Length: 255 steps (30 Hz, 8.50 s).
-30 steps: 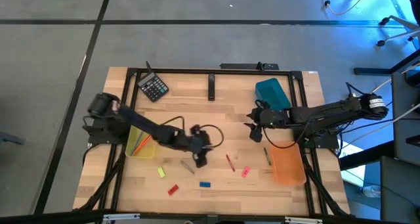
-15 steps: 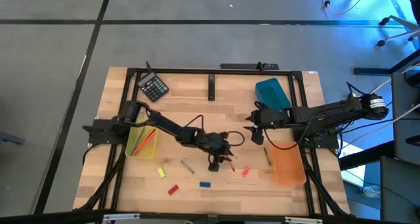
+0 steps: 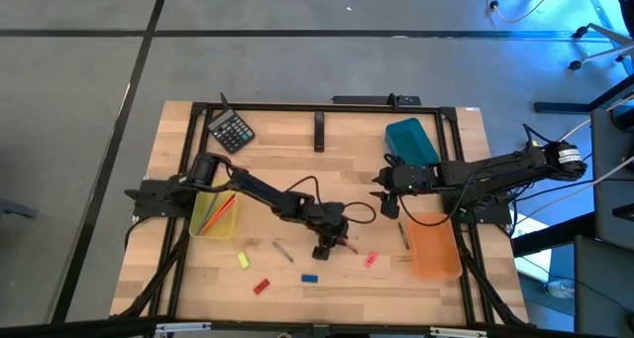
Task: Sort crayons/erasers/pens/pencils in bins
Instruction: Put the red crayon into the blue bin, then put the green crayon into the blue bin
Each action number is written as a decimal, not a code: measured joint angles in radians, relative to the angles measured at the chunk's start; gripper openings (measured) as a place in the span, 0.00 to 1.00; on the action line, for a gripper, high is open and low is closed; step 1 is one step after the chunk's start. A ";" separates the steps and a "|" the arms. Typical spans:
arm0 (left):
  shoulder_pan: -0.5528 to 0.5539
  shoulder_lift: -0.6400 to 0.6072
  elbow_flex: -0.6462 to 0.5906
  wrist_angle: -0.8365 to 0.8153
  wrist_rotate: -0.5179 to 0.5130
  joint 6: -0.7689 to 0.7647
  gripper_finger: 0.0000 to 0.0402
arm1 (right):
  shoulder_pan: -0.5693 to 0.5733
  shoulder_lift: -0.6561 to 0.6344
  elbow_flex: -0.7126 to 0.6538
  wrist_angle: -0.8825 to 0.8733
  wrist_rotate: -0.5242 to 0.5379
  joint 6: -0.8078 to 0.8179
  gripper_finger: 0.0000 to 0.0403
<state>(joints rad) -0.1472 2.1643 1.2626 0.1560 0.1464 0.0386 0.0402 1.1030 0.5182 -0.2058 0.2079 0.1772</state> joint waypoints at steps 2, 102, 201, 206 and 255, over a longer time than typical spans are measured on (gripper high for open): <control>-0.002 0.000 0.000 -0.003 -0.028 -0.002 0.23 | 0.000 0.000 0.000 0.000 0.000 0.000 0.49; 0.002 -0.204 -0.003 -0.172 -0.555 -0.216 0.37 | -0.327 -0.143 0.006 -0.398 0.506 0.368 0.11; 0.148 0.590 0.896 -0.023 0.182 -0.010 0.28 | -0.165 -0.490 0.046 -0.454 0.262 0.177 0.51; 0.138 0.561 0.891 -0.052 0.113 -0.015 0.36 | -0.165 -0.489 0.046 -0.454 0.263 0.177 0.51; 0.024 0.615 0.896 0.074 -0.427 -0.041 0.50 | -0.165 -0.489 0.044 -0.457 0.260 0.186 0.51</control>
<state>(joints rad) -0.1234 2.7789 2.1590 0.2300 -0.2801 -0.0021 -0.1246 0.6140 0.5625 -0.6624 0.4679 0.3636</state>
